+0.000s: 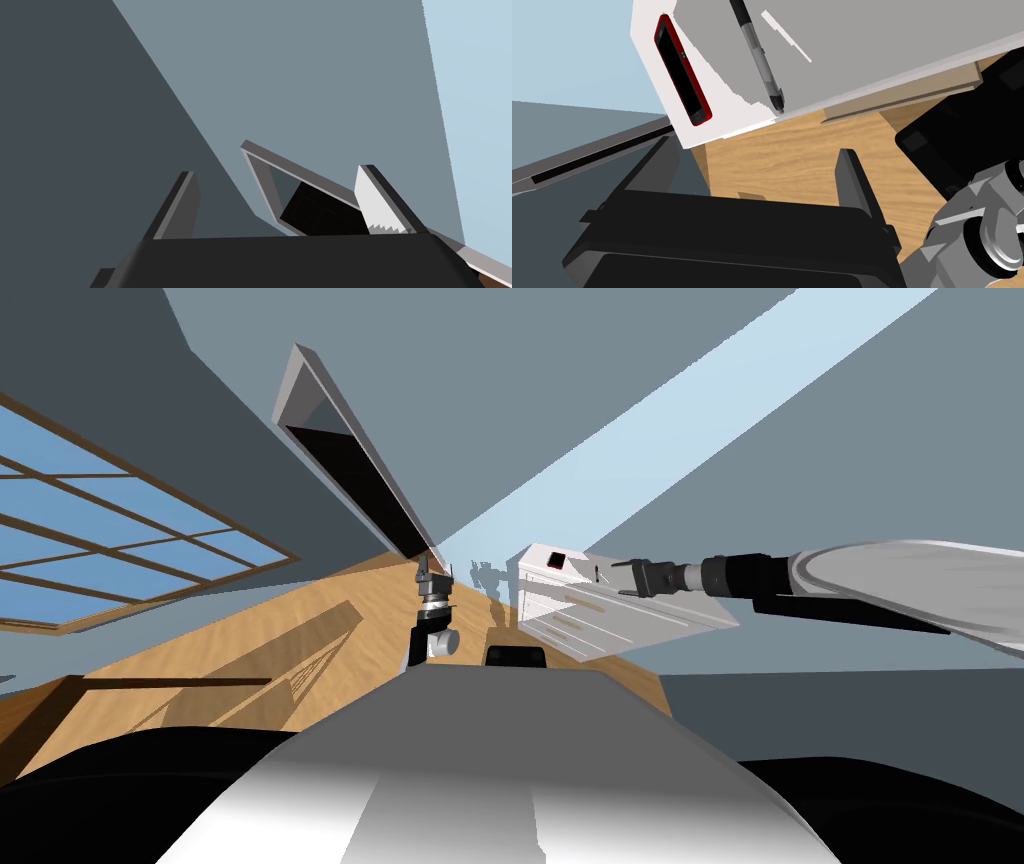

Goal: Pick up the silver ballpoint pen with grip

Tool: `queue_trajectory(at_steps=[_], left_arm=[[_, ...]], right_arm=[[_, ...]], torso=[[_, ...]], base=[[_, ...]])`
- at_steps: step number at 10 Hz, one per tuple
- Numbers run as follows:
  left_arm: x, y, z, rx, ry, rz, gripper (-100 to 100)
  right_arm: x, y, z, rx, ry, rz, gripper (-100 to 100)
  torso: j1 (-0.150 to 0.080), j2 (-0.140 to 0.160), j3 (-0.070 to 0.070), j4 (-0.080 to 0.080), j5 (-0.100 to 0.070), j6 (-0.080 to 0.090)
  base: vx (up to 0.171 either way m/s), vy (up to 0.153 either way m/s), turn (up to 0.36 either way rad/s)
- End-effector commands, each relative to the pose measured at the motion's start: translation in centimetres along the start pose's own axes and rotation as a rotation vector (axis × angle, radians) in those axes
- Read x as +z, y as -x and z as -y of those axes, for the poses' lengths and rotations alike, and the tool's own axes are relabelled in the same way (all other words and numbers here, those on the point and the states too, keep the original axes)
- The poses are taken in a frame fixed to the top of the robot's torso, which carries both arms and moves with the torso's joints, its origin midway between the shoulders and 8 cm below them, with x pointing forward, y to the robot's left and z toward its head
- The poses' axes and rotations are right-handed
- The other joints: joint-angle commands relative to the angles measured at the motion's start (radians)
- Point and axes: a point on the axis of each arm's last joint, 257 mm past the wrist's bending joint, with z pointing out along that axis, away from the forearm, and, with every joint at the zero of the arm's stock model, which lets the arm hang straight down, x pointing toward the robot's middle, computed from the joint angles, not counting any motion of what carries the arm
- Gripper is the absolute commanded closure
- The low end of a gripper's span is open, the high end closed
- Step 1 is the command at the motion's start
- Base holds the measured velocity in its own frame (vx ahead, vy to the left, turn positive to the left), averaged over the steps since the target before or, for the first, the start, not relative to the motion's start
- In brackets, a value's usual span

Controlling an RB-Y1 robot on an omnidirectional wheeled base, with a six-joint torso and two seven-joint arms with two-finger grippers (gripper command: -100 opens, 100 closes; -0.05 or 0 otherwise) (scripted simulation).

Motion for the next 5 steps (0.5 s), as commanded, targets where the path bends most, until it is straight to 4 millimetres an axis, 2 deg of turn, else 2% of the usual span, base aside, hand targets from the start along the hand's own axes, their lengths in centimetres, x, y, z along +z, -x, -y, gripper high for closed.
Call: queue_trajectory(at_steps=[1,4,5], left_arm=[[0.0,0.0,0.0,0.0,0.0,0.0,0],[0.0,0.0,0.0,0.0,0.0,0.0,0],[0.0,0.0,0.0,0.0,0.0,0.0,0]], right_arm=[[0.1,-0.8,-0.1,-0.064,0.046,-0.029,-100],[-0.3,-3.3,-0.9,-0.187,0.161,-0.102,-100],[-0.1,-3.3,-0.7,-0.211,0.174,-0.108,-100]], torso=[[0.0,0.0,0.0,0.0,0.0,0.0],[0.0,0.0,0.0,0.0,0.0,0.0],[0.0,0.0,0.0,0.0,0.0,0.0]], base=[[-0.009,0.017,0.044],[-0.008,0.023,0.074],[-0.006,0.022,0.045]])
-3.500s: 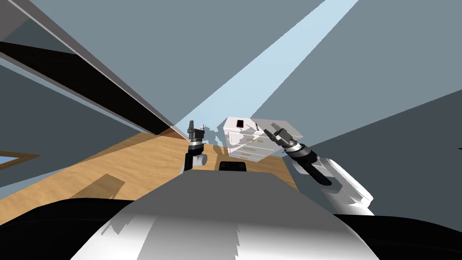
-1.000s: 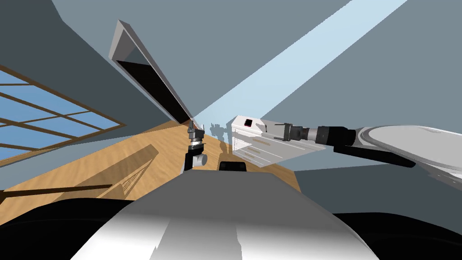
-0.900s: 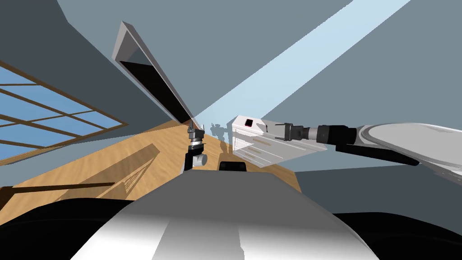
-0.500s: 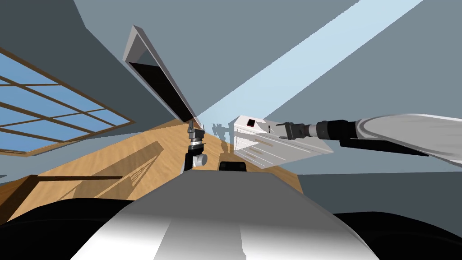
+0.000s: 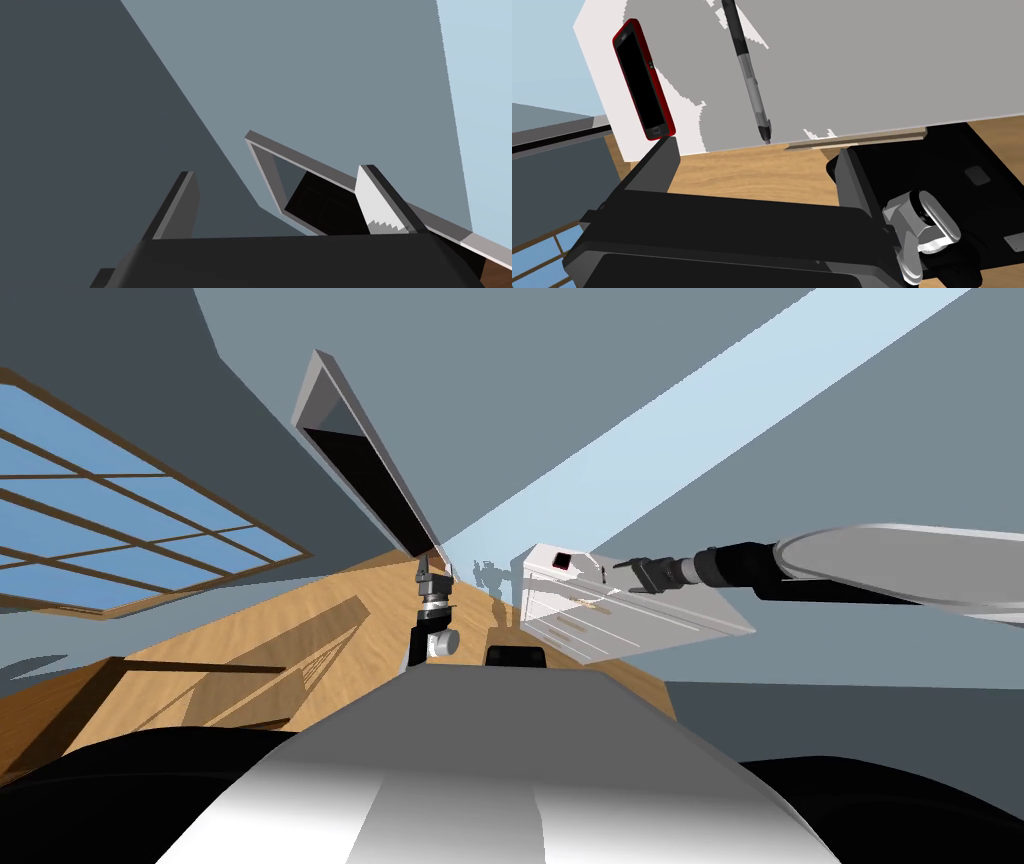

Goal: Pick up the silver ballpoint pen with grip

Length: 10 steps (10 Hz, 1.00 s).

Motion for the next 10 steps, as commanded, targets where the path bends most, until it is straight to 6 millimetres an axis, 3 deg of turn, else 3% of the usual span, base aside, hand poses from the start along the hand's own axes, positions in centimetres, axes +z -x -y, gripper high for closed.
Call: queue_trajectory(at_steps=[1,10], left_arm=[[0.0,0.0,0.0,0.0,0.0,0.0,0],[0.0,0.0,0.0,0.0,0.0,0.0,0]], right_arm=[[0.1,-1.1,-0.7,-0.064,0.066,-0.032,-100],[0.9,-5.4,-2.6,-0.348,0.342,-0.143,-100]], torso=[[0.0,0.0,0.0,0.0,0.0,0.0],[0.0,0.0,0.0,0.0,0.0,0.0]], base=[[-0.002,0.03,0.07],[-0.001,0.029,0.052]])
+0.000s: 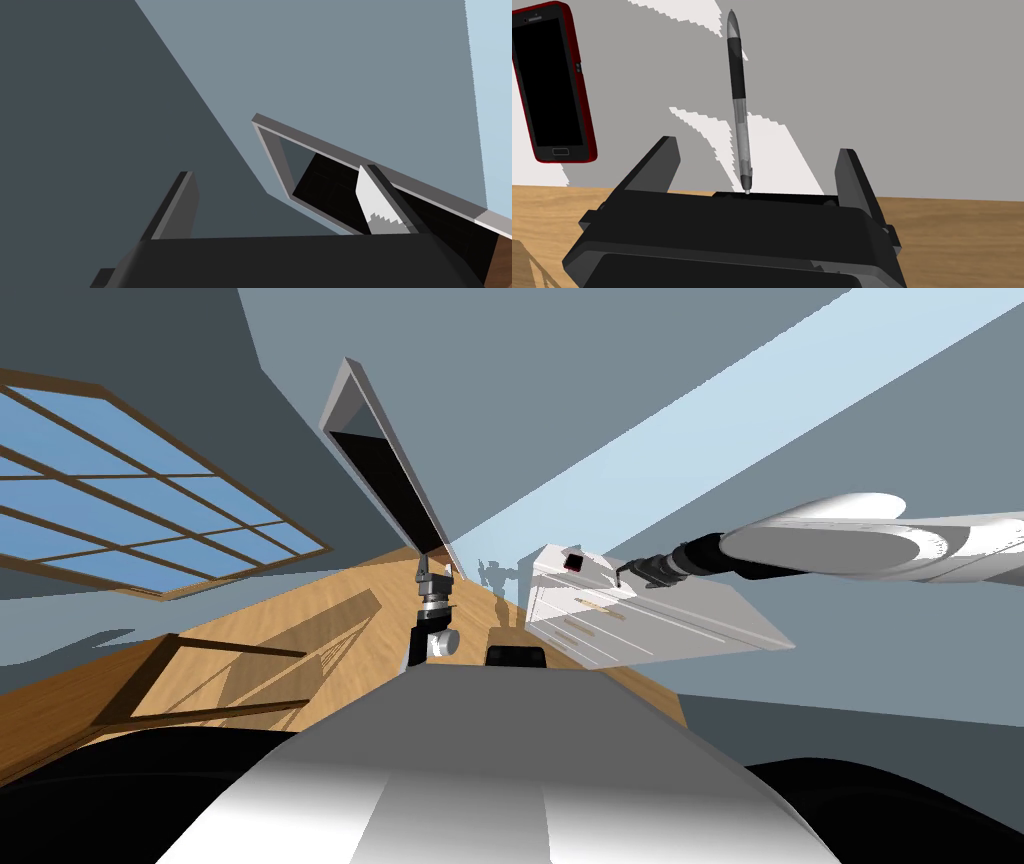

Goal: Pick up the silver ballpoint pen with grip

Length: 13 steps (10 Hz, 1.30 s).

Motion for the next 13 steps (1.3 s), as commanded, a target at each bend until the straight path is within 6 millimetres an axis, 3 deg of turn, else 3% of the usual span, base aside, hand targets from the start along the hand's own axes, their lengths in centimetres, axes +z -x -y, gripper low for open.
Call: queue_trajectory(at_steps=[1,7,8,9,13], left_arm=[[0.0,0.0,0.0,0.0,0.0,0.0,0],[0.0,0.0,0.0,0.0,0.0,0.0,0],[0.0,0.0,0.0,0.0,0.0,0.0,0],[0.0,0.0,0.0,0.0,0.0,0.0,0],[0.0,0.0,0.0,0.0,0.0,0.0,0]], right_arm=[[0.6,-0.7,-0.7,-0.064,0.065,-0.018,-100],[1.8,-1.6,-1.5,-0.203,0.19,-0.045,-100],[1.9,-1.6,-1.5,-0.206,0.193,-0.046,0],[2.5,-1.4,-2.3,-0.206,0.192,-0.047,-100],[3.1,-1.1,-3.2,-0.207,0.192,-0.046,-100]], torso=[[0.0,0.0,0.0,0.0,0.0,0.0],[0.0,0.0,0.0,0.0,0.0,0.0],[-0.001,0.001,0.0,0.0,0.0,0.001],[-0.002,0.001,0.001,0.0,-0.001,0.001],[-0.002,-0.002,-0.001,0.0,-0.001,0.001]], base=[[0.011,0.041,0.071],[0.006,0.03,0.037],[0.0,0.0,0.0],[0.021,0.008,-0.001],[0.041,0.013,-0.003]])
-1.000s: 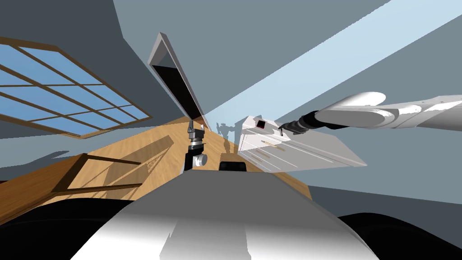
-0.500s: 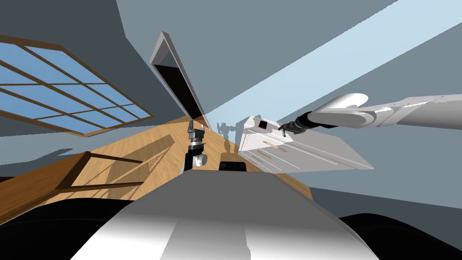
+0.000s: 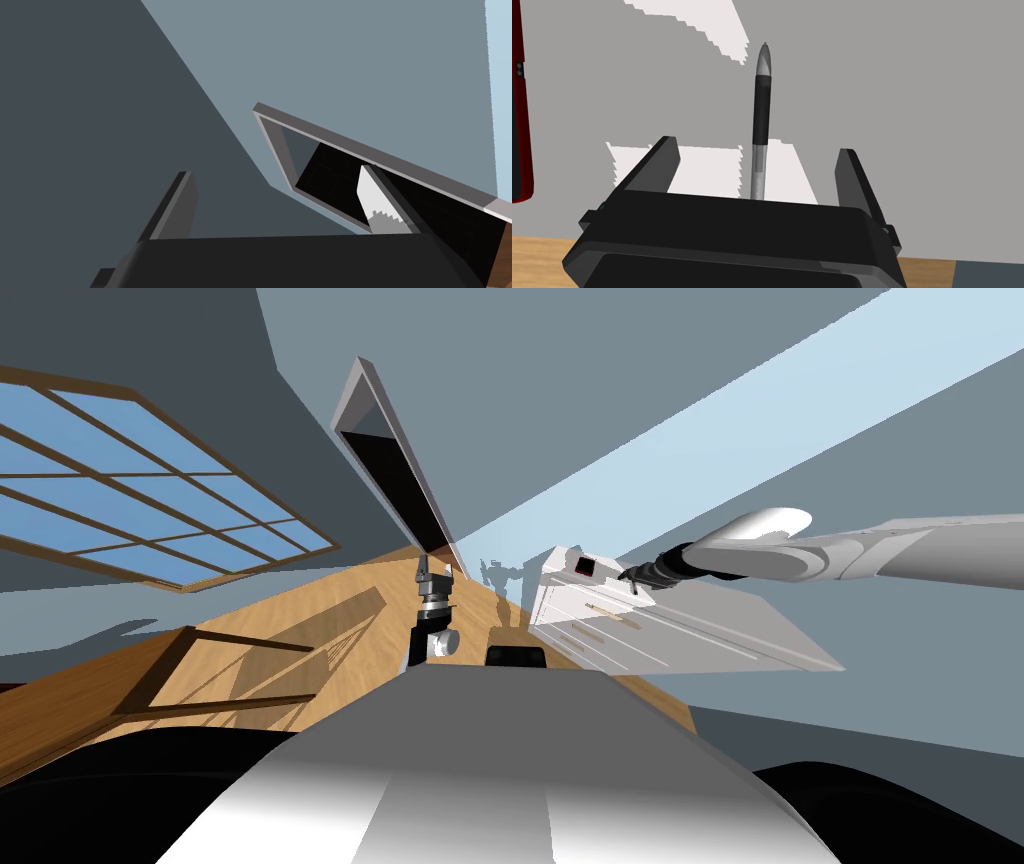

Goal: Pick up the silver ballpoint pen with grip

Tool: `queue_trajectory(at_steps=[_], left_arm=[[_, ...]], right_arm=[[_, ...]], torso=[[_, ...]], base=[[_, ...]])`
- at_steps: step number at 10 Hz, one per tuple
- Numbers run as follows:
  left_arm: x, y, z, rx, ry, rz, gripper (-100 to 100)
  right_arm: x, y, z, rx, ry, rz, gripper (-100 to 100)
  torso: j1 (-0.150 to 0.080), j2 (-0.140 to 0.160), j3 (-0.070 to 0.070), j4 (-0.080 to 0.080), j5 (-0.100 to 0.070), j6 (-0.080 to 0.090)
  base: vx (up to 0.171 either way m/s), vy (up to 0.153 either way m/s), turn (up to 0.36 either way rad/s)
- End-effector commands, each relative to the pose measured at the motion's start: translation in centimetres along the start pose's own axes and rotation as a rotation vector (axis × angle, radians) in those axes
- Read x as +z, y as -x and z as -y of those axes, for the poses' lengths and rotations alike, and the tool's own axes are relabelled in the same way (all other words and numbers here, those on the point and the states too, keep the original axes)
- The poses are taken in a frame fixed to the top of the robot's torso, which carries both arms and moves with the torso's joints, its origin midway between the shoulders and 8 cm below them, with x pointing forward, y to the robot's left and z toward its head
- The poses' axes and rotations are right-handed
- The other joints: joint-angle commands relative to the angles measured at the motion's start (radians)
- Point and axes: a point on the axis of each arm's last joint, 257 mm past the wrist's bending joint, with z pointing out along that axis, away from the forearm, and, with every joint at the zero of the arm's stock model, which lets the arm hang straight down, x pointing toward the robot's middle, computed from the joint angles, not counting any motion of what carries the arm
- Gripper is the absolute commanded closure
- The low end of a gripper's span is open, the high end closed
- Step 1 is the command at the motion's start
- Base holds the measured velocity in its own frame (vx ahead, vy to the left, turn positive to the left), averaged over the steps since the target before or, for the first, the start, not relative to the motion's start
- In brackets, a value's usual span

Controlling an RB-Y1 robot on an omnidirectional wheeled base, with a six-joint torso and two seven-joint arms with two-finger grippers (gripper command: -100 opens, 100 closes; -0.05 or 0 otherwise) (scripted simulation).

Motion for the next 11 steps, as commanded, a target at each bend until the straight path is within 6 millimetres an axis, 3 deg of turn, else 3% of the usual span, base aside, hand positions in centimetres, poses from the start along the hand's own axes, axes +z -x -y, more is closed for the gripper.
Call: queue_trajectory(at_steps=[1,5,6,7,10,11], left_arm=[[0.0,0.0,0.0,0.0,0.0,0.0,0],[0.0,0.0,0.0,0.0,0.0,0.0,0],[0.0,0.0,0.0,0.0,0.0,0.0,0],[0.0,0.0,0.0,0.0,0.0,0.0,0],[0.0,0.0,0.0,0.0,0.0,0.0,0],[0.0,0.0,0.0,0.0,0.0,0.0,0]], right_arm=[[0.0,0.0,0.0,0.0,0.0,0.0,100],[0.0,0.0,0.0,0.0,0.0,-0.001,100],[0.0,0.0,0.0,0.0,0.0,-0.001,0],[-0.8,-0.5,0.7,0.001,0.001,0.001,100],[-1.1,-0.8,1.0,0.002,-0.001,0.0,100],[-1.1,-0.8,1.0,0.002,0.001,0.0,0]], torso=[[0.0,0.0,0.0,0.0,0.0,0.0],[0.0,0.001,0.001,0.0,0.0,0.0],[0.0,0.001,0.001,0.0,0.0,0.0],[0.0,0.001,0.001,0.0,0.0,0.0],[0.0,0.005,0.003,0.001,0.0,0.0],[0.0,0.004,0.002,0.001,0.0,0.0]], base=[[0.0,0.0,0.0],[0.0,0.0,0.0],[0.0,0.0,0.0],[-0.042,-0.009,0.004],[-0.043,-0.015,0.006],[0.0,0.0,0.0]])
